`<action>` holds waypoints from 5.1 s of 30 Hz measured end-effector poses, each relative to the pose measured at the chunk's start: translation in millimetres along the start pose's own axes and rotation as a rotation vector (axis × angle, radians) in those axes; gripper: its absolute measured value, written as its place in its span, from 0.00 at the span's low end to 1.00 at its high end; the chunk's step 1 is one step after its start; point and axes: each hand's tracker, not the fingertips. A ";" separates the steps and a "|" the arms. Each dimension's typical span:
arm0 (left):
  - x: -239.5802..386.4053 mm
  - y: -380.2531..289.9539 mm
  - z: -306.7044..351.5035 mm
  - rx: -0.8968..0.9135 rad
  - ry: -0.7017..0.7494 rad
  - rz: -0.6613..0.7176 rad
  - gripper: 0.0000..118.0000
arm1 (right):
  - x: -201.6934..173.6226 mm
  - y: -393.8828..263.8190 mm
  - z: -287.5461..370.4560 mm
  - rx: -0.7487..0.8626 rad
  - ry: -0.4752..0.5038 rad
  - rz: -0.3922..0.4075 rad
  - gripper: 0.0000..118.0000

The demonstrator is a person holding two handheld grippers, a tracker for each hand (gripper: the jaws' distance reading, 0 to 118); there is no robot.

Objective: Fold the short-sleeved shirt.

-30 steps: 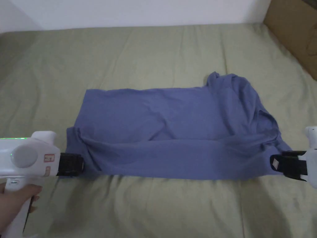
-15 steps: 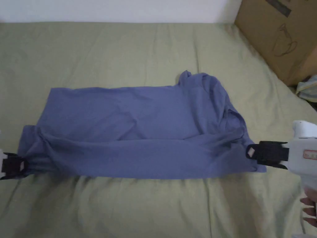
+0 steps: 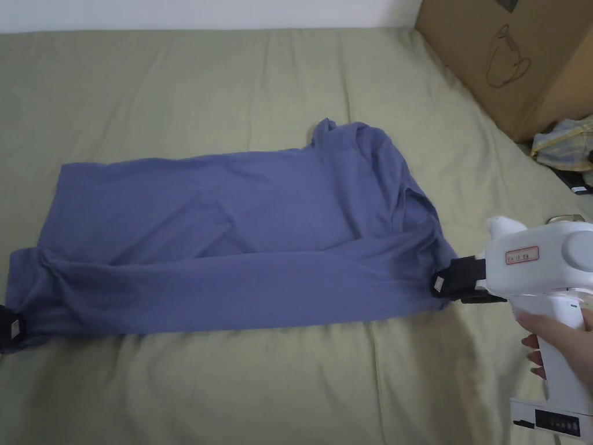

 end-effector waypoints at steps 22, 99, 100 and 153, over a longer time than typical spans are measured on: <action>-10.5 -112.2 63.0 -0.083 -0.188 0.081 0.14 | 32.0 -60.2 69.7 -0.059 -0.039 0.058 0.10; -41.4 116.4 -27.1 0.069 -0.166 0.058 0.02 | -74.4 226.0 -132.2 -0.022 -0.090 0.112 0.04; -39.7 114.8 -25.9 0.067 -0.162 0.060 0.02 | -75.1 225.2 -126.4 -0.026 -0.053 0.113 0.04; 87.1 -48.4 142.1 0.340 0.120 -0.132 0.97 | -138.2 -60.8 108.0 0.363 -0.260 0.247 0.80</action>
